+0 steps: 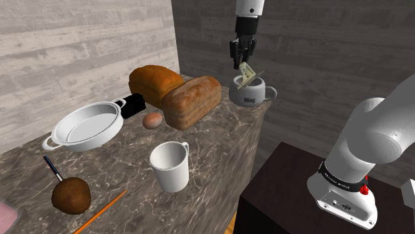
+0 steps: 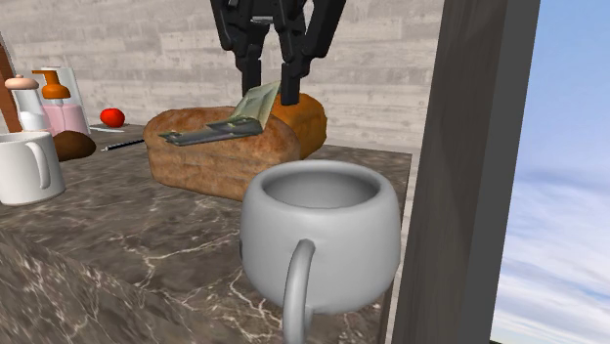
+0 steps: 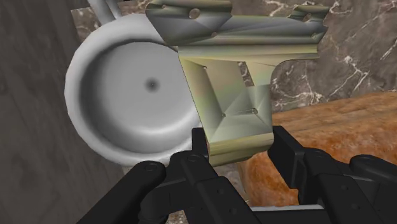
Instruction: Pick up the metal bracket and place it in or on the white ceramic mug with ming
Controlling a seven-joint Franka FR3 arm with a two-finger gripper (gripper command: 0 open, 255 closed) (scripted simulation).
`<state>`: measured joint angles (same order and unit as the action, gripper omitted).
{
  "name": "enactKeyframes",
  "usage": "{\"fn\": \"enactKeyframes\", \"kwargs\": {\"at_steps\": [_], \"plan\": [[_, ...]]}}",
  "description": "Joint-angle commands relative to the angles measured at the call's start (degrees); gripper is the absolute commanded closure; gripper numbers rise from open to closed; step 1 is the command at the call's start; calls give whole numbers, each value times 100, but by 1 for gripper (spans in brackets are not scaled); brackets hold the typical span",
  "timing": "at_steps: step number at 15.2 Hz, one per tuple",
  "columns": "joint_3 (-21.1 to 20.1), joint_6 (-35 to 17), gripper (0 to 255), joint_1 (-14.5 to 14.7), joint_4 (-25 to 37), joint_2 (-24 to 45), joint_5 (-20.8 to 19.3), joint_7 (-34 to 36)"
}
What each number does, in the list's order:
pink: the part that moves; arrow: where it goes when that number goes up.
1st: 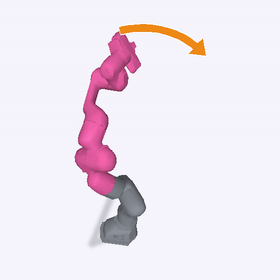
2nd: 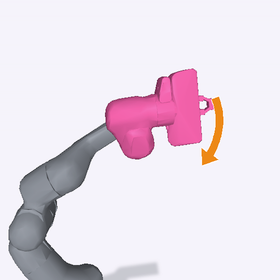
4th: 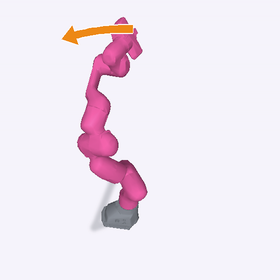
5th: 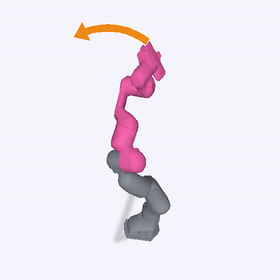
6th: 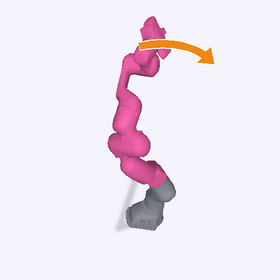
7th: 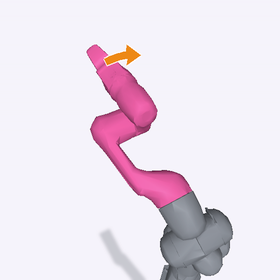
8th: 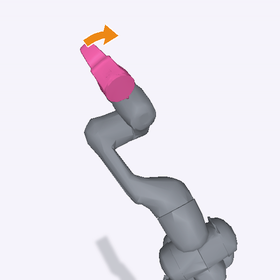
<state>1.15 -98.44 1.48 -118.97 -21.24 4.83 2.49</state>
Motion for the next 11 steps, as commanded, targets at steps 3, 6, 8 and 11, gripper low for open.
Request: {"fn": "enactKeyframes", "kwargs": {"at_steps": [3, 6, 8, 11], "plan": [[396, 45, 255, -209, 50, 50, -136, -567], [539, -92, 255, -295, -49, 103, -180, -790], [529, -245, 255, -310, -209, 97, -175, -805], [519, -475, 255, -328, -440, 98, -169, -826]]}}
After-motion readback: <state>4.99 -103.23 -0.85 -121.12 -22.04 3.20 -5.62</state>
